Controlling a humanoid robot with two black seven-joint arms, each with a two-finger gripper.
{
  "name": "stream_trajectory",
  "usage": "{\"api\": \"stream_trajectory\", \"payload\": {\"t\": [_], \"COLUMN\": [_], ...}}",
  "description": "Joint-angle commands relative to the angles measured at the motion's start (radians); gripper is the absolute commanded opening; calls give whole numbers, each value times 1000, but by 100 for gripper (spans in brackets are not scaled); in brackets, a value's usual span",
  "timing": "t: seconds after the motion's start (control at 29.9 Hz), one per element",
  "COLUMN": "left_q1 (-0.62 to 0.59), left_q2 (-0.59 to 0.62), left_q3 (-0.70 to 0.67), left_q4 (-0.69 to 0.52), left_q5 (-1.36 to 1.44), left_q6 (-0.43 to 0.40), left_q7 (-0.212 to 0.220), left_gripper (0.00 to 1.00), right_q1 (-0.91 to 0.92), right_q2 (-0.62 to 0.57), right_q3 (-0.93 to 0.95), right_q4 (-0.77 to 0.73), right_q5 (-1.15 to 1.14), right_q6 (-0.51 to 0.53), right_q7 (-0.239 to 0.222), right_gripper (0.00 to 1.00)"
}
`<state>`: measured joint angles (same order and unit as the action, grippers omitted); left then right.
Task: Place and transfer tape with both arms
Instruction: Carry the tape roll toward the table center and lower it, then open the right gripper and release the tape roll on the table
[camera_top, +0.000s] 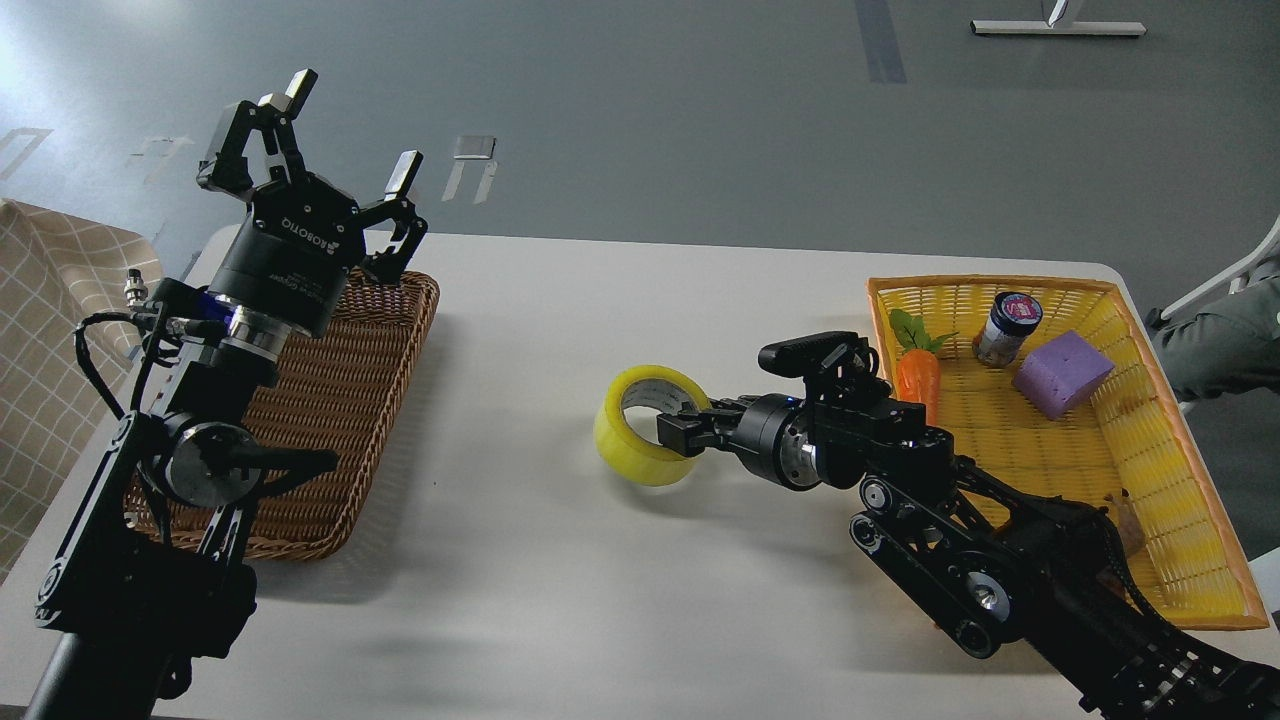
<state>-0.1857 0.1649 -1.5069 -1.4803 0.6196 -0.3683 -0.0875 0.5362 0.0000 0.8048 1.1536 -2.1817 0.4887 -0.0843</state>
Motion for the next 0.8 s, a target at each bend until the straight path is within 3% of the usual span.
{"api": "stream_trajectory", "payload": {"t": [0.0,0.23,0.47,0.6,0.64,0.67,0.77], "left_q1": [0,6,9,20,20,18,18], "left_q2": [-1,-1,-1,-1,-1,1,1], "left_q3": [-1,-1,-1,-12,-16,-16,-16], "left_q4": [2,0,2,2,2,2,2], "left_q5": [-1,0,-3,-5,-5,-5,-6], "left_q6": [-1,-1,-1,-1,-1,-3,-3], "left_q7": [0,0,0,0,0,0,-1], "left_gripper": [98,98,98,98,98,98,98], "right_q1": [-2,-5,-7,-8,-8,-10,-10], "right_q2": [0,0,0,0,0,0,0], "right_q3": [1,1,2,-3,-4,-4,-3], "right_q4": [-3,-11,-34,-48,-48,-49,-69], "right_q5": [0,0,0,0,0,0,0], "right_q6": [0,0,0,0,0,0,0], "right_q7": [1,1,0,0,0,0,0], "right_gripper": [16,18,43,49,62,66,69]}}
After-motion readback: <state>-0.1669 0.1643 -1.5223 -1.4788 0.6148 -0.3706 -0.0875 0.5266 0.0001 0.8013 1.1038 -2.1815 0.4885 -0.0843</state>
